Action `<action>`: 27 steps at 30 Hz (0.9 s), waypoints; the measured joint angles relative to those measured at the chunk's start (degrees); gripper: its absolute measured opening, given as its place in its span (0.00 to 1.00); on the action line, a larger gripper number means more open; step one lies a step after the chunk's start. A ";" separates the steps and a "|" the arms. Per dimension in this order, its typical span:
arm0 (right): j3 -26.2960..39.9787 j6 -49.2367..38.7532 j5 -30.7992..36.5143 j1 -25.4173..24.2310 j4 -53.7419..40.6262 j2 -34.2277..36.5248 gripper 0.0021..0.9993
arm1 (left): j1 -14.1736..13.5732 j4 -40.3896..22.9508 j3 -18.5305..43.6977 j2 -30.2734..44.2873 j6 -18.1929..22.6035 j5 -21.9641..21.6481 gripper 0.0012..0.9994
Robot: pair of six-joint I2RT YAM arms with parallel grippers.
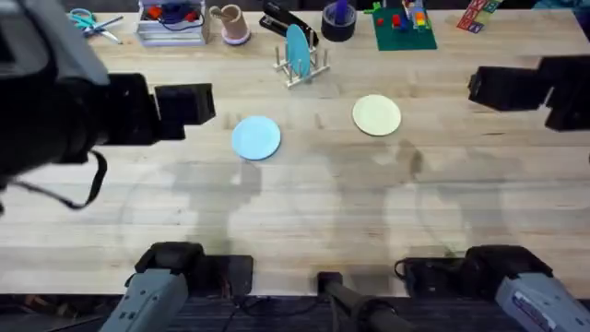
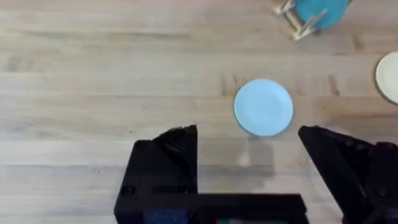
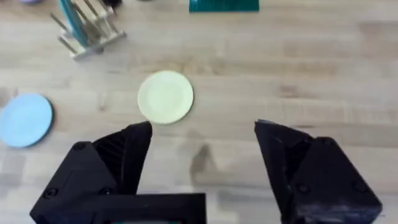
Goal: Pick up the plates from the table one by one and place each into a slot on the dish rack.
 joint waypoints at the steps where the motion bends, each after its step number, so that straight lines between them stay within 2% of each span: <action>1: 1.34 0.00 0.00 0.00 -1.17 1.62 0.99 | 0.00 -1.04 0.83 1.64 -0.08 0.05 0.99; 4: 4.58 0.01 0.00 0.00 -3.33 6.12 1.00 | 0.00 -3.47 2.79 6.30 -0.10 0.10 0.99; 9: 6.56 0.00 0.00 0.00 -3.47 10.79 1.00 | 0.00 -3.81 3.31 12.41 -0.10 0.32 0.99; 22: 6.65 0.00 0.00 0.00 -3.71 11.94 0.99 | 0.00 -3.31 3.31 18.23 -0.10 0.36 0.99; 23: 6.65 0.00 0.00 0.00 -3.71 11.94 0.99 | 0.00 -3.20 3.31 18.51 -0.22 0.37 0.96; 27: 6.65 0.00 0.00 0.00 -3.71 11.93 1.00 | 0.00 -2.72 3.31 19.31 -0.34 0.55 0.34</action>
